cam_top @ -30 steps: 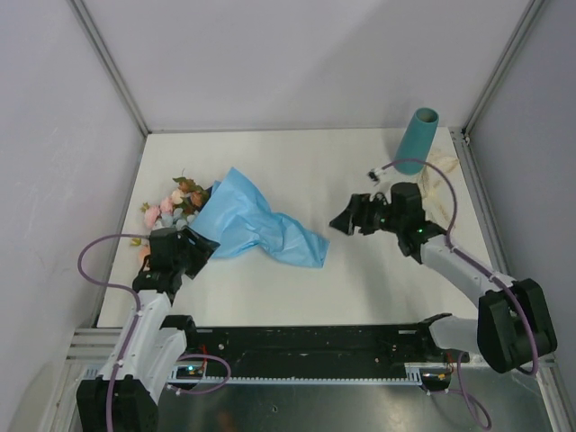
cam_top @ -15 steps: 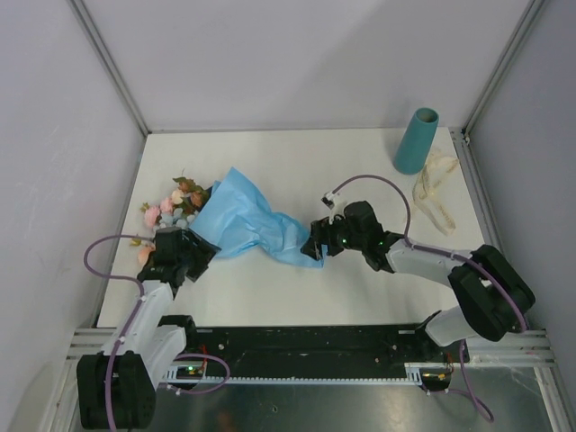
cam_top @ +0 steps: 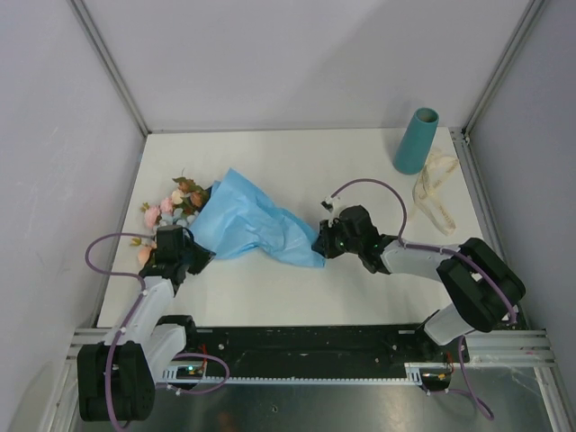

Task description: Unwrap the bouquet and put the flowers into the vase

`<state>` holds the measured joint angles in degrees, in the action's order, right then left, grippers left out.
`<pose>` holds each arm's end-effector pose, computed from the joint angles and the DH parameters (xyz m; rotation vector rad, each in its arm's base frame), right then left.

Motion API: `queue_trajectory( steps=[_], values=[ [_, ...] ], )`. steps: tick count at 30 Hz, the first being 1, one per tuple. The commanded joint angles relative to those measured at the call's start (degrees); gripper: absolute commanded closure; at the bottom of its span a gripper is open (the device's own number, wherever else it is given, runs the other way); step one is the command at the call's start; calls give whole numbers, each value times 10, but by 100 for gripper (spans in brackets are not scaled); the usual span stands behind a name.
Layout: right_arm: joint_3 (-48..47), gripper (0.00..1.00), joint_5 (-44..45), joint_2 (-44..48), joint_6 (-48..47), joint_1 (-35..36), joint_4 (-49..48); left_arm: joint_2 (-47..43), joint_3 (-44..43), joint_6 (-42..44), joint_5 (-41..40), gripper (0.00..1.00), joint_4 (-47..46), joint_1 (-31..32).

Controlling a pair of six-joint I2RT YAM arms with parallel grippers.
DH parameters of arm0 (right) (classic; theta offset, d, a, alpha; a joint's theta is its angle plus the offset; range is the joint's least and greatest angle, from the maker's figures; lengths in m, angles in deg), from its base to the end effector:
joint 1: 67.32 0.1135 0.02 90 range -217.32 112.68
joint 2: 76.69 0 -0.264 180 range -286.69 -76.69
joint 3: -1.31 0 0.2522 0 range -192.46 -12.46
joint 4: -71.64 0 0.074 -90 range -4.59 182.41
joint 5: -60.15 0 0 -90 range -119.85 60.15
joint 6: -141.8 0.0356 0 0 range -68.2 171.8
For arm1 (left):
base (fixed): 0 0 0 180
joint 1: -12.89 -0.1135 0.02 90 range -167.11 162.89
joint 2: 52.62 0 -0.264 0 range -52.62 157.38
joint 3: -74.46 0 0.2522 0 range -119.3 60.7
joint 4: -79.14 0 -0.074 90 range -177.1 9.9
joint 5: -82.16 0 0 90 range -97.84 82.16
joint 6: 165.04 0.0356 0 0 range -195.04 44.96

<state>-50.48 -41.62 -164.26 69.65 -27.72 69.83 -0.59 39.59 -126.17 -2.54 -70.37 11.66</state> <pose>0.2294 0.1992 0.1690 -0.5474 2.1932 0.7812 0.1723 0.0004 0.1663 -1.0464 2.2285 -0.5055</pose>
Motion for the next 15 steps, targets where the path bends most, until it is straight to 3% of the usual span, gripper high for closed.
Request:
queue_trajectory(
  steps=[1, 4, 9, 15],
  values=[
    [20, 93, 26, 32, -6, -16, -20, 3, -22, -1, -23, 93, -22, 3],
    [37, 99, 25, 58, -8, -38, -27, 19, -38, -5, -30, 99, -28, 3],
    [53, 100, 13, 86, -2, -91, -28, 66, -80, 3, -45, 100, -38, 3],
    [60, 100, -13, 90, 6, -119, -59, 140, -92, -22, -8, 100, -101, 6]
  ],
)
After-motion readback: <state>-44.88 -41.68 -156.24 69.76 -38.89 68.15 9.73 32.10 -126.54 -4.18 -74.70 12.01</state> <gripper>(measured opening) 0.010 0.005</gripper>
